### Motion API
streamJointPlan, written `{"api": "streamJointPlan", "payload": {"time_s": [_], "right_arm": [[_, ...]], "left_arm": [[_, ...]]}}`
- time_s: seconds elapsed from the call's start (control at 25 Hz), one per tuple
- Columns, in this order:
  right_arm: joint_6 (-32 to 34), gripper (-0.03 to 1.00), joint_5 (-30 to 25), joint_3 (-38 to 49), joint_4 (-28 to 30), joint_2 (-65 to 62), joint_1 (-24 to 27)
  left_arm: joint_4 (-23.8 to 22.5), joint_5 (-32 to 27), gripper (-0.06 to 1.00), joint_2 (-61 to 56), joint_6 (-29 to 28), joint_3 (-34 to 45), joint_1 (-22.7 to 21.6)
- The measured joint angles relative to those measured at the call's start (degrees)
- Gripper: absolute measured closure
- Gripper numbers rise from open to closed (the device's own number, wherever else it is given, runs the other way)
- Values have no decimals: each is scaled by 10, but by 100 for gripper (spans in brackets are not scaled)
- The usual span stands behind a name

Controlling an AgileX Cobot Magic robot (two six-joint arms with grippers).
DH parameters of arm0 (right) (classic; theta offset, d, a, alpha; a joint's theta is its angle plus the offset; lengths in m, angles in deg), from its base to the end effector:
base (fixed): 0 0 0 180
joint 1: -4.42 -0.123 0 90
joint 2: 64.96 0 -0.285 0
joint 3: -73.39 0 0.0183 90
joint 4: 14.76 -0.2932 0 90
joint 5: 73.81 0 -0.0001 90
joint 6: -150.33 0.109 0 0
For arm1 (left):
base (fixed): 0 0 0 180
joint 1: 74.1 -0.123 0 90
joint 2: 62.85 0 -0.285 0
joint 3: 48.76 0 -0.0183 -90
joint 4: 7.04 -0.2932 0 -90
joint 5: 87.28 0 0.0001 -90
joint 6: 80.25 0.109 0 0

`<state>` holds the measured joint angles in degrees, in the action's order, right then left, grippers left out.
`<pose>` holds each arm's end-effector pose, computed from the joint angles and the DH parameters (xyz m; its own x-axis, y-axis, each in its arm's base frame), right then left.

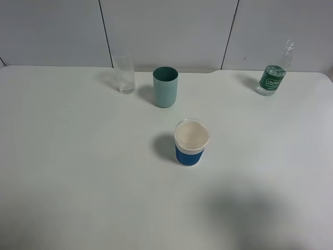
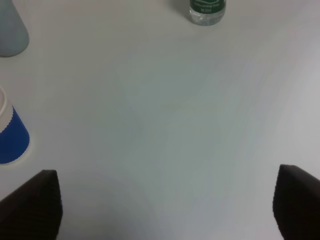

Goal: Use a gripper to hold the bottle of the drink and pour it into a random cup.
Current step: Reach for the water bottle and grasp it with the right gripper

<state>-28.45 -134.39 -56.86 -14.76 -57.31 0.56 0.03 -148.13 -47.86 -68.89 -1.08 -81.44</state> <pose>0.0508 0.0034 0.2831 -0.4694 -0.0103 -0.8829 -0.0573 0.9982 0.0188 0.0682 -0.0030 0.2880 -0.5451 0.0676 -0.8357 0.0374 0.9977 0.0564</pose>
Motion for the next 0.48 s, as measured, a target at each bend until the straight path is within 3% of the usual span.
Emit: {"api": "streamJointPlan", "payload": {"time_s": [0.48], "right_arm": [[0, 13, 0, 0, 0, 0, 0]], "left_arm": [[0, 0, -5, 0, 0, 0, 0]]}}
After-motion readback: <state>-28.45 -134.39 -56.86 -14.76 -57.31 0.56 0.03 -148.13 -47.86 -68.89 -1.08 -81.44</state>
